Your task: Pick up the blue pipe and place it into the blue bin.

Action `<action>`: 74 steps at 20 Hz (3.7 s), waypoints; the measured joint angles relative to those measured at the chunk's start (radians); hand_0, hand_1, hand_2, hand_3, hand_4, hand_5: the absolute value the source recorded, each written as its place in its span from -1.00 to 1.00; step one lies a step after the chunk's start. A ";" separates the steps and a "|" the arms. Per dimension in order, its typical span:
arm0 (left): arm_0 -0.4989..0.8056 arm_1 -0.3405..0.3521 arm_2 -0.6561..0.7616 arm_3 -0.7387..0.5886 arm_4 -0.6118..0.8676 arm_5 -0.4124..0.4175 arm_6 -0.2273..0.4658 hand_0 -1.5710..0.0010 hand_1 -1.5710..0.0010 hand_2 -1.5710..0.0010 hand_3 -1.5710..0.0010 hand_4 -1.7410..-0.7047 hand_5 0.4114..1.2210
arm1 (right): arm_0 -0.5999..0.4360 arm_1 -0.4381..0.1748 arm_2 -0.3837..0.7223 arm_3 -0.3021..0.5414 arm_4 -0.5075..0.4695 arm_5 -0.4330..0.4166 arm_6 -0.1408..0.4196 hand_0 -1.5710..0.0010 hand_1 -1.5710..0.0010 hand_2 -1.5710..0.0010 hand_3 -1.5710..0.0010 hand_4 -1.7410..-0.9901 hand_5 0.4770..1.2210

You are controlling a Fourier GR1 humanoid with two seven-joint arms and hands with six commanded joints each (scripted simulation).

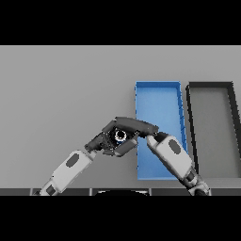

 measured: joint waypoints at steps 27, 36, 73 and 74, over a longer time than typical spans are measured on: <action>-0.048 0.065 -0.022 0.051 -0.052 -0.029 0.013 0.95 0.96 0.95 0.98 0.74 -0.44 | 0.105 0.188 -0.079 -0.075 0.159 0.093 -0.028 -1.00 -1.00 -1.00 -1.00 -0.32 1.00; -0.005 0.069 -0.028 0.023 -0.025 -0.001 0.132 0.99 0.99 0.99 1.00 0.68 -0.70 | 0.041 0.233 -0.184 -0.065 -0.164 0.006 0.178 -1.00 -1.00 -1.00 -1.00 -0.34 1.00; 0.013 0.103 -0.031 -0.029 -0.045 0.015 0.167 1.00 1.00 1.00 1.00 0.77 -0.84 | 0.080 -0.303 -0.270 0.418 -0.123 -0.532 0.190 -1.00 -1.00 -1.00 0.12 -0.77 0.96; 0.009 0.103 -0.029 -0.027 -0.047 0.019 0.176 1.00 1.00 1.00 1.00 0.77 -0.84 | 0.080 -0.334 -0.224 0.430 -0.151 -0.556 0.190 -1.00 -1.00 -1.00 -0.11 -0.67 0.93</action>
